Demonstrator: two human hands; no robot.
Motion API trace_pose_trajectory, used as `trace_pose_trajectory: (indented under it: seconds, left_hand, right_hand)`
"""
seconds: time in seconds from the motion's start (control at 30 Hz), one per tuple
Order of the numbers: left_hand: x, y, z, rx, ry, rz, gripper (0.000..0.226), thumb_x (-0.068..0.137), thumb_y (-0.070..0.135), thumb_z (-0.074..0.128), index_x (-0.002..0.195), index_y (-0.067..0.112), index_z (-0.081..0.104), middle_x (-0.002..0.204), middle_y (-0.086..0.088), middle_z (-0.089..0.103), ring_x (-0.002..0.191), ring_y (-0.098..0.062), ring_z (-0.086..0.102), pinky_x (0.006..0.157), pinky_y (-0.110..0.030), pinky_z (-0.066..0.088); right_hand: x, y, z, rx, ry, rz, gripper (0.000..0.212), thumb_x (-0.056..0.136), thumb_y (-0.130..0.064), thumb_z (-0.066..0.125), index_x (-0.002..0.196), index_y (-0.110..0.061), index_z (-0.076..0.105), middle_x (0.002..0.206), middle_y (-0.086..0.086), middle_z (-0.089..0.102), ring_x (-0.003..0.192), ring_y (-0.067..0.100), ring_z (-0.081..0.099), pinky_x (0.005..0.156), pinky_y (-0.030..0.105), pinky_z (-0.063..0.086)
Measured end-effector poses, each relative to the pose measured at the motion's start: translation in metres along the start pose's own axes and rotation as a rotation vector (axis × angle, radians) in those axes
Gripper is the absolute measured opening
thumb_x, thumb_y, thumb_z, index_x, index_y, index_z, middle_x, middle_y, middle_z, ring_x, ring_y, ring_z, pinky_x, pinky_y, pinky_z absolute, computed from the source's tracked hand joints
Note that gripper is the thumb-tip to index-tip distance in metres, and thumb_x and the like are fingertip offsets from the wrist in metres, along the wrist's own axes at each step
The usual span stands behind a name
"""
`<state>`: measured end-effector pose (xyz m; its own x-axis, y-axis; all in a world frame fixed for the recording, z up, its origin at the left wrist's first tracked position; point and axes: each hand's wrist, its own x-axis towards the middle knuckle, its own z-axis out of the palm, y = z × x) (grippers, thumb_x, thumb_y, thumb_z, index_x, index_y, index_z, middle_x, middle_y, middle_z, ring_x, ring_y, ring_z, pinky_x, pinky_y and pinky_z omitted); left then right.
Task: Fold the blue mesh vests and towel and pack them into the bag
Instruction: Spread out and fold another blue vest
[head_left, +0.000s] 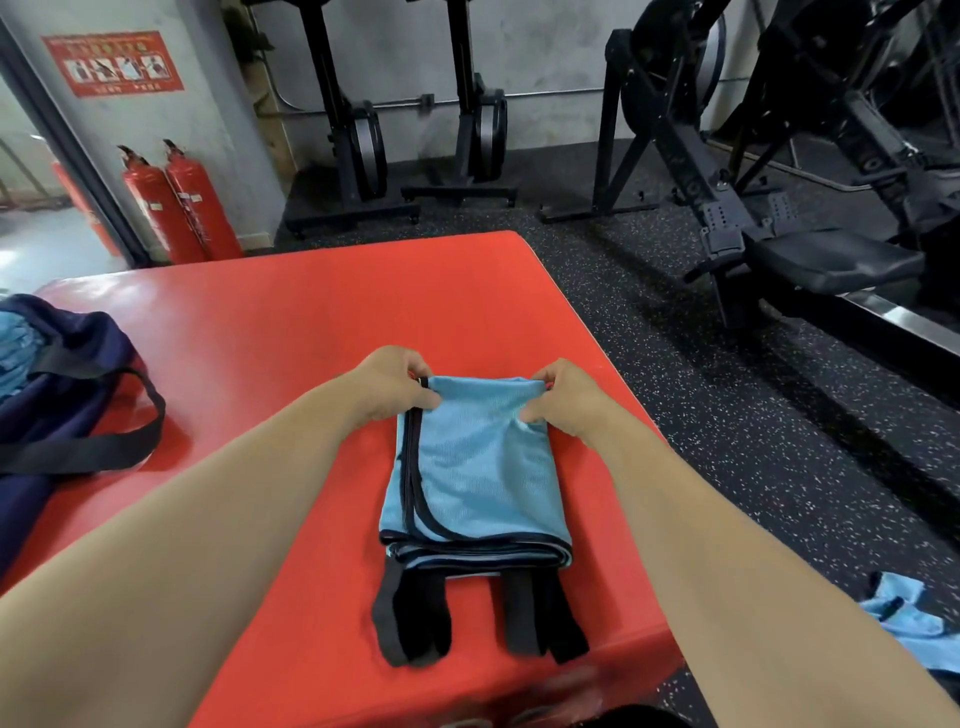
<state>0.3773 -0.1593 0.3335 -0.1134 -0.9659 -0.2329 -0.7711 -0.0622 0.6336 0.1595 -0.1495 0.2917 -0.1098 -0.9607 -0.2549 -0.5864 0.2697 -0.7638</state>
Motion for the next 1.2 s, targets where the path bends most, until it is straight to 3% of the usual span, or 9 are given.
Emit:
trace_pose_trajectory:
  seconds: [0.1, 0.2, 0.33, 0.43, 0.53, 0.7, 0.83, 1.0, 1.2]
  left_hand:
    - [-0.007, -0.002, -0.004, -0.085, 0.061, 0.047, 0.015, 0.077, 0.007, 0.077, 0.079, 0.017, 0.065, 0.08, -0.007, 0.061, 0.073, -0.019, 0.052, 0.067, -0.03, 0.042]
    - [-0.022, -0.003, -0.008, -0.146, 0.082, 0.099, 0.014, 0.078, 0.007, 0.077, 0.082, 0.014, 0.065, 0.083, -0.008, 0.064, 0.076, -0.018, 0.056, 0.072, -0.033, 0.045]
    - [-0.052, -0.006, -0.009, -0.133, 0.078, 0.19, 0.018, 0.077, 0.004, 0.076, 0.087, 0.016, 0.068, 0.088, -0.011, 0.07, 0.075, -0.019, 0.06, 0.074, -0.038, 0.05]
    - [-0.079, -0.013, -0.005, -0.067, 0.042, 0.264, 0.02, 0.074, 0.008, 0.077, 0.084, 0.025, 0.071, 0.085, 0.005, 0.073, 0.078, -0.016, 0.067, 0.083, -0.043, 0.056]
    - [-0.106, -0.022, 0.009, 0.093, 0.024, 0.313, 0.014, 0.067, 0.03, 0.07, 0.08, 0.035, 0.069, 0.079, 0.015, 0.071, 0.082, -0.013, 0.067, 0.085, -0.04, 0.052]
    - [-0.139, -0.043, 0.035, 0.326, 0.157, 0.429, 0.023, 0.073, 0.016, 0.069, 0.091, 0.03, 0.073, 0.08, 0.018, 0.065, 0.083, -0.011, 0.065, 0.087, -0.034, 0.046]
    - [-0.151, -0.047, 0.039, 0.359, 0.19, 0.478, 0.037, 0.068, 0.02, 0.053, 0.098, 0.027, 0.073, 0.097, 0.011, 0.072, 0.097, -0.017, 0.066, 0.09, -0.042, 0.047]
    - [-0.154, -0.045, 0.038, 0.33, 0.223, 0.478, 0.035, 0.081, 0.002, 0.058, 0.107, 0.021, 0.071, 0.105, 0.002, 0.067, 0.105, -0.022, 0.057, 0.093, -0.039, 0.045]
    - [-0.144, -0.038, 0.04, 0.381, 0.202, 0.455, 0.034, 0.086, 0.002, 0.054, 0.111, 0.022, 0.068, 0.111, 0.003, 0.063, 0.111, -0.019, 0.052, 0.093, -0.039, 0.045]
  right_hand:
    - [-0.003, -0.005, -0.002, -0.045, -0.102, -0.031, 0.07, 0.054, -0.021, 0.081, 0.117, -0.021, 0.05, 0.112, -0.002, 0.055, 0.114, 0.024, 0.054, 0.105, 0.048, 0.039]
    - [-0.013, -0.005, -0.007, -0.222, -0.087, -0.054, 0.045, 0.059, -0.023, 0.076, 0.097, -0.02, 0.052, 0.102, -0.001, 0.058, 0.104, 0.023, 0.051, 0.096, 0.042, 0.034]
    - [-0.034, -0.002, -0.013, -0.052, 0.016, -0.21, 0.024, 0.047, -0.024, 0.065, 0.069, -0.025, 0.055, 0.069, -0.007, 0.053, 0.076, 0.021, 0.049, 0.078, 0.043, 0.036]
    - [-0.062, 0.007, -0.015, -0.171, 0.101, -0.303, 0.023, 0.066, -0.017, 0.074, 0.069, -0.029, 0.054, 0.084, -0.009, 0.064, 0.094, 0.019, 0.053, 0.091, 0.044, 0.037]
    - [-0.093, 0.017, -0.009, -0.327, 0.183, -0.389, 0.019, 0.078, -0.017, 0.07, 0.084, -0.031, 0.06, 0.097, -0.008, 0.063, 0.108, 0.019, 0.045, 0.084, 0.035, 0.028]
    - [-0.127, 0.034, 0.004, -0.627, 0.296, -0.518, 0.011, 0.085, -0.022, 0.061, 0.095, -0.028, 0.064, 0.105, -0.007, 0.059, 0.112, 0.021, 0.041, 0.082, 0.035, 0.027]
    - [-0.137, 0.039, 0.008, -0.691, 0.405, -0.609, 0.017, 0.074, -0.01, 0.07, 0.084, -0.023, 0.068, 0.091, -0.003, 0.063, 0.1, 0.027, 0.051, 0.074, 0.036, 0.03]
    - [-0.139, 0.032, 0.004, -0.777, 0.525, -0.661, 0.031, 0.051, -0.004, 0.082, 0.066, -0.024, 0.063, 0.068, -0.005, 0.058, 0.077, 0.027, 0.056, 0.062, 0.036, 0.041]
    - [-0.135, 0.022, 0.008, -0.863, 0.538, -0.615, 0.037, 0.045, 0.003, 0.08, 0.06, -0.022, 0.056, 0.051, -0.006, 0.052, 0.063, 0.025, 0.051, 0.059, 0.034, 0.033]
